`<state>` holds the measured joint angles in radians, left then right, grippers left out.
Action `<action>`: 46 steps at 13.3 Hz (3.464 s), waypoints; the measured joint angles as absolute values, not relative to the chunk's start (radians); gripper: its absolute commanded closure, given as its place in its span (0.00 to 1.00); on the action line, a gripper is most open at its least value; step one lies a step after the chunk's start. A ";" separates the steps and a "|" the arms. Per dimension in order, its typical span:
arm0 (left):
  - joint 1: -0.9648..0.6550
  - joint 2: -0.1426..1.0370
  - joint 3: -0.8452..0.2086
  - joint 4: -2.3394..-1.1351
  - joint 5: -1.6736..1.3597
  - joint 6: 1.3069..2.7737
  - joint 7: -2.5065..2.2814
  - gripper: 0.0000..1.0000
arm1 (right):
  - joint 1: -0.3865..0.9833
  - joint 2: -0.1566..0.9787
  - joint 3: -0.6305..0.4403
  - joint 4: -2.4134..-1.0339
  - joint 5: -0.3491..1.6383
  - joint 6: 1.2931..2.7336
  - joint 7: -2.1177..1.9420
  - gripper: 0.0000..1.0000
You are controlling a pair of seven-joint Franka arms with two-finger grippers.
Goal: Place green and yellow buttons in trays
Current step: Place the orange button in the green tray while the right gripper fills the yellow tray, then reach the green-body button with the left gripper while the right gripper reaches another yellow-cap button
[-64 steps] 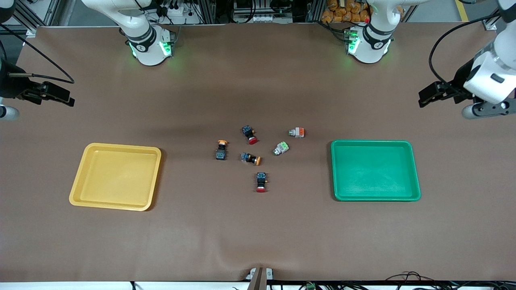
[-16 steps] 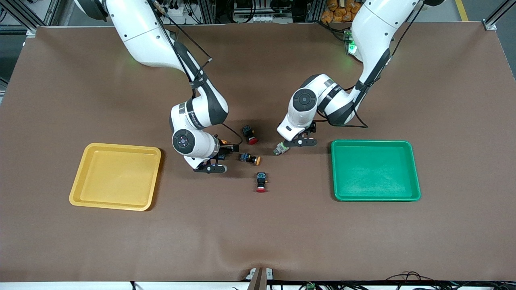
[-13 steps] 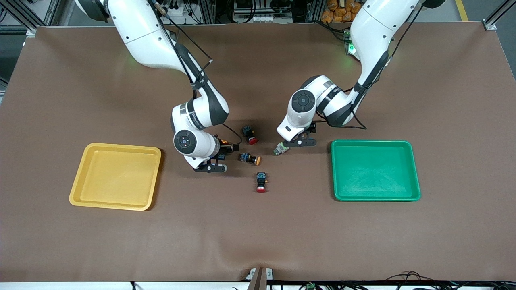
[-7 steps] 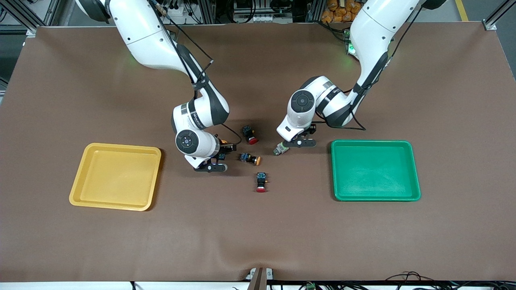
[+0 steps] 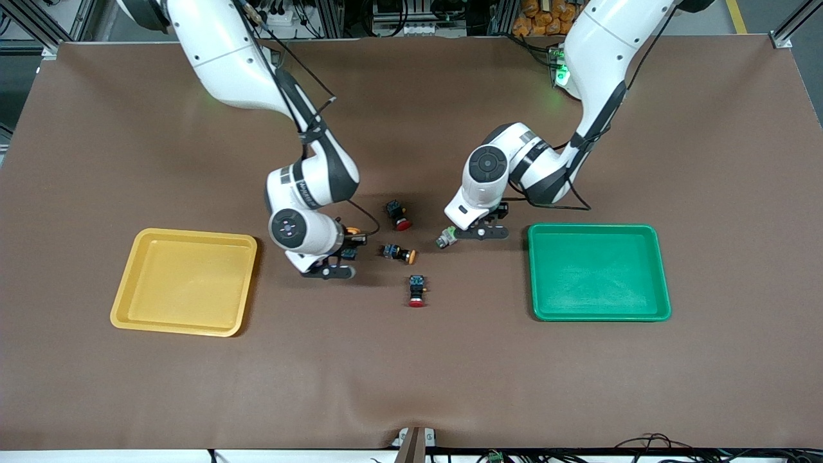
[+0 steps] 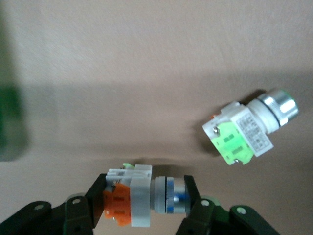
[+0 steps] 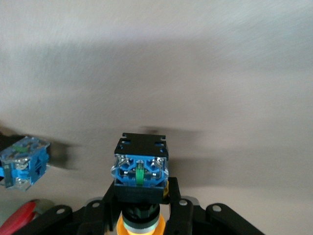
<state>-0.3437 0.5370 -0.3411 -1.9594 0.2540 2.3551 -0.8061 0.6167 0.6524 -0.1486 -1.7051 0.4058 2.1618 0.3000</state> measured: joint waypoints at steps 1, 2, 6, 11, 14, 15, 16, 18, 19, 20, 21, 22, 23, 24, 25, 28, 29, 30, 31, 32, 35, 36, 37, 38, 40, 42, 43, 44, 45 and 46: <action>-0.333 0.518 -0.341 -1.951 0.254 2.329 -0.795 1.00 | 0.603 0.625 -0.177 -1.694 0.405 2.118 0.282 1.00; -0.317 0.497 -0.340 -1.940 0.255 2.300 -0.765 1.00 | 0.584 0.594 -0.206 -1.680 0.405 2.066 0.250 1.00; -0.191 0.428 -0.337 -1.902 0.255 2.171 -0.589 1.00 | 0.508 0.530 -0.370 -1.619 0.404 1.829 0.024 1.00; -0.015 0.421 -0.336 -1.889 0.243 2.138 -0.435 1.00 | 0.326 0.568 -0.443 -1.614 0.314 1.801 -0.291 1.00; 0.023 0.421 -0.335 -1.884 0.241 2.138 -0.430 1.00 | 0.223 0.624 -0.443 -1.588 0.308 1.831 -0.427 0.54; 0.038 0.421 -0.335 -1.884 0.241 2.138 -0.430 1.00 | 0.209 0.635 -0.442 -1.580 0.308 1.851 -0.457 0.20; 0.053 0.421 -0.335 -1.884 0.241 2.138 -0.430 1.00 | 0.207 0.640 -0.441 -1.574 0.308 1.867 -0.484 0.00; 0.070 0.424 -0.333 -1.885 0.242 2.139 -0.430 1.00 | 0.214 0.640 -0.433 -1.558 0.308 1.871 -0.506 0.00; 0.079 0.427 -0.333 -1.887 0.245 2.142 -0.430 1.00 | 0.218 0.640 -0.430 -1.541 0.308 1.873 -0.508 0.00; 0.088 0.431 -0.332 -1.888 0.252 2.149 -0.429 1.00 | 0.222 0.639 -0.425 -1.515 0.308 1.873 -0.513 0.00; 0.095 0.436 -0.332 -1.890 0.257 2.160 -0.429 1.00 | 0.229 0.638 -0.415 -1.488 0.309 1.871 -0.518 0.00; 0.103 0.444 -0.332 -1.892 0.261 2.173 -0.429 1.00 | 0.245 0.637 -0.400 -1.464 0.309 1.869 -0.520 0.00; 0.112 0.451 -0.332 -1.893 0.276 2.183 -0.427 1.00 | 0.267 0.636 -0.384 -1.443 0.309 1.869 -0.522 0.00; 0.120 0.458 -0.332 -1.893 0.295 2.192 -0.426 1.00 | 0.296 0.636 -0.367 -1.425 0.309 1.869 -0.530 0.00; 0.126 0.464 -0.331 -1.893 0.311 2.203 -0.426 1.00 | 0.331 0.636 -0.349 -1.413 0.309 1.868 -0.542 0.00; 0.147 0.495 -0.330 -1.893 0.332 2.265 -0.425 1.00 | 0.444 0.637 -0.310 -1.408 0.309 1.870 -0.545 0.00; 0.159 0.516 -0.330 -1.894 0.338 2.292 -0.420 0.79 | 0.469 0.639 -0.289 -1.408 0.309 1.874 -0.547 0.00; 0.172 0.535 -0.328 -1.893 0.357 2.314 -0.410 0.12 | 0.488 0.641 -0.262 -1.408 0.309 1.898 -0.553 0.00; 0.186 0.551 -0.328 -1.892 0.382 2.325 -0.404 0.00 | 0.509 0.646 -0.234 -1.409 0.309 1.951 -0.559 0.00; 0.199 0.561 -0.328 -1.891 0.395 2.331 -0.390 0.00 | 0.539 0.656 -0.216 -1.410 0.309 2.004 -0.570 0.00; 0.216 0.561 -0.331 -1.880 0.399 2.333 -0.341 0.00 | 0.646 0.700 -0.205 -1.411 0.309 2.105 -0.633 0.00; 0.216 0.557 -0.337 -1.876 0.399 2.333 -0.340 0.00 | 0.676 0.712 -0.205 -1.411 0.309 2.136 -0.639 0.00; 0.215 0.549 -0.351 -1.873 0.398 2.328 -0.340 0.00 | 0.704 0.723 -0.204 -1.412 0.309 2.171 -0.645 0.00; 0.216 0.540 -0.377 -1.871 0.392 2.312 -0.341 0.00 | 0.736 0.732 -0.202 -1.412 0.309 2.206 -0.652 0.00; 0.210 0.529 -0.435 -1.871 0.360 2.286 -0.380 0.00 | 0.811 0.750 -0.202 -1.419 0.309 2.237 -0.653 0.00; 0.198 0.529 -0.501 -1.875 0.342 2.277 -0.474 0.00 | 0.864 0.767 -0.202 -1.455 0.309 2.296 -0.651 0.00; 0.185 0.529 -0.530 -1.879 0.341 2.275 -0.533 0.00 | 0.879 0.776 -0.203 -1.479 0.309 2.338 -0.651 0.00; 0.163 0.529 -0.550 -1.884 0.340 2.275 -0.592 0.00 | 0.887 0.784 -0.203 -1.500 0.309 2.371 -0.651 0.00; 0.133 0.530 -0.558 -1.887 0.340 2.275 -0.648 0.00 | 0.891 0.793 -0.203 -1.513 0.309 2.392 -0.651 0.00; 0.100 0.532 -0.559 -1.889 0.339 2.275 -0.700 0.00 | 0.891 0.800 -0.203 -1.520 0.309 2.399 -0.652 0.00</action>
